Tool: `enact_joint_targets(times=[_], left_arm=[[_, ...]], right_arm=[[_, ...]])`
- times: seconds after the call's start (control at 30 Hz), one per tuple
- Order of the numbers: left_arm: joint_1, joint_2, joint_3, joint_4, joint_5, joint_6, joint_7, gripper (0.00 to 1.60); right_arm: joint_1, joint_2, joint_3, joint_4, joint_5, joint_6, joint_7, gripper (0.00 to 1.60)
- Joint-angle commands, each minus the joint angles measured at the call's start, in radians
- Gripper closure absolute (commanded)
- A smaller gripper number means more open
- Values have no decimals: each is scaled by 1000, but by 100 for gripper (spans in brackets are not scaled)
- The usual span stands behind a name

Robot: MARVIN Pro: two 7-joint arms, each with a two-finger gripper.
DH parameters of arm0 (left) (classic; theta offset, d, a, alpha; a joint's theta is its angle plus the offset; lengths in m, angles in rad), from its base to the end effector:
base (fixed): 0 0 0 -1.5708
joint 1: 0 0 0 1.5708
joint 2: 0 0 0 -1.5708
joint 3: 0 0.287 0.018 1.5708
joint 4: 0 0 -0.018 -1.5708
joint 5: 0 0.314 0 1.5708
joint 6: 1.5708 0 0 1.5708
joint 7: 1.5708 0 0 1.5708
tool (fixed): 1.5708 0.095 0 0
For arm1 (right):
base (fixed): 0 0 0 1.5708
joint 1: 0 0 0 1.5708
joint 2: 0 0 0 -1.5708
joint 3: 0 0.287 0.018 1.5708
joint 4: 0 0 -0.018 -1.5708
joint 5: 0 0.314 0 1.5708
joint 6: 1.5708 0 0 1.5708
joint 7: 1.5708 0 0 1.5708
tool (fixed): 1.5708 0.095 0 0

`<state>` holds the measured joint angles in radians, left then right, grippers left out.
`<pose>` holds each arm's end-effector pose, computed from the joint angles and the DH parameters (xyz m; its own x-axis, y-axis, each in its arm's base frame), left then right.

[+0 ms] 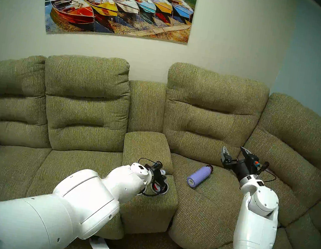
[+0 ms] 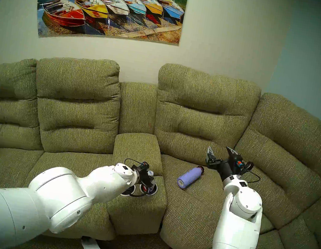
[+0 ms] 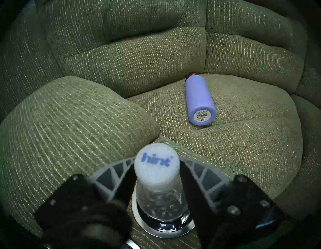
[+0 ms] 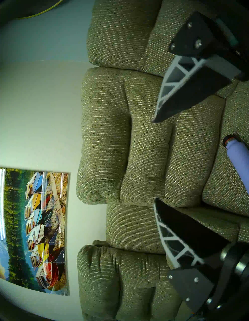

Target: Take bottles out of cup holder

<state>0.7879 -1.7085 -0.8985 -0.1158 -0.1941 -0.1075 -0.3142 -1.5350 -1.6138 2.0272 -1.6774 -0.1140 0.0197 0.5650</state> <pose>0.4976 -0.1535 -0.4553 0.4189 -0.4114 0.8095 -0.6549 -0.7544 -0.0446 0.4023 -0.1249 -0.2617 -0.0628 0.0973 0.9933 0.0956 -0.9901 0.1031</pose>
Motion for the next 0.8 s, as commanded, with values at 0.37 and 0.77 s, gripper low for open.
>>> enact_joint_targets(times=[0.37, 0.77], left_arm=[[-18, -8, -4, -15, -3, -9, -6, 160], [-43, 15, -24, -31, -22, -32, -58, 160]], right_arm=[[12, 2, -2, -19, 3, -5, 0, 0], [10, 1, -2, -27, 4, -6, 0, 0]])
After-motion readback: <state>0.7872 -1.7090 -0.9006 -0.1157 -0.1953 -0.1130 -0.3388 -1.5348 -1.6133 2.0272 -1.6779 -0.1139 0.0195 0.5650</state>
